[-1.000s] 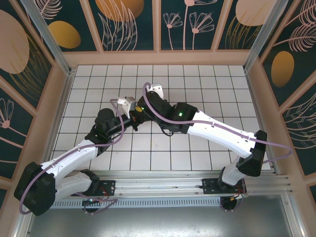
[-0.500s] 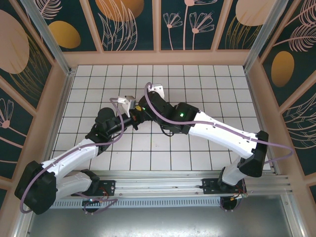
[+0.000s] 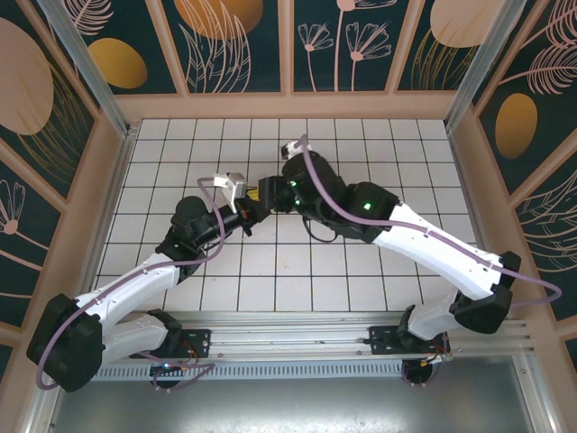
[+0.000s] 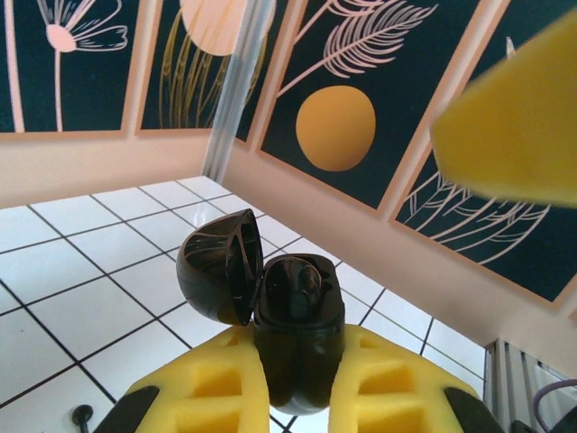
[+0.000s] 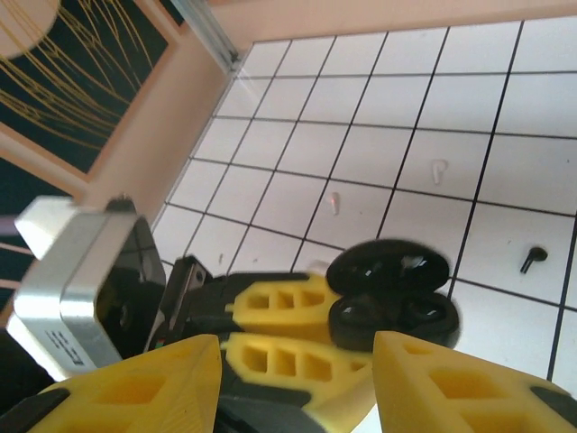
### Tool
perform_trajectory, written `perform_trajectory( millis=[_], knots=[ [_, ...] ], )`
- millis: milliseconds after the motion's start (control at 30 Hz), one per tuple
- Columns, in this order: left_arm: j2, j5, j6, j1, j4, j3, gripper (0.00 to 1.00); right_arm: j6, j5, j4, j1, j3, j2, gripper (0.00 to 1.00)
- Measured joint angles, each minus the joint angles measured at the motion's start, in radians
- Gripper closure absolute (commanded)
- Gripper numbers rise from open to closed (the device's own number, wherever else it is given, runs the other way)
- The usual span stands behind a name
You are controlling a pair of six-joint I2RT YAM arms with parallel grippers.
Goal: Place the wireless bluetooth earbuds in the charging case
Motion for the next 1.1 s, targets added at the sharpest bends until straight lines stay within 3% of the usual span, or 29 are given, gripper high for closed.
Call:
perform_trajectory(
  millis=[300,600,933,1100],
  knots=[
    [-0.016,0.097,0.031,0.000,0.012,-0.002,1.00,0.010,-0.157,0.037,-0.256,-0.121,-0.129,0.64],
    [-0.175,0.087,0.121,0.001,-0.116,-0.042,1.00,0.049,-0.393,0.156,-0.529,-0.369,-0.088,0.73],
    [-0.267,0.021,0.163,0.001,-0.226,-0.095,1.00,0.090,-0.518,0.332,-0.575,-0.445,0.214,0.72],
    [-0.267,0.010,0.169,0.001,-0.234,-0.105,1.00,0.105,-0.522,0.380,-0.574,-0.440,0.346,0.63]
  ],
)
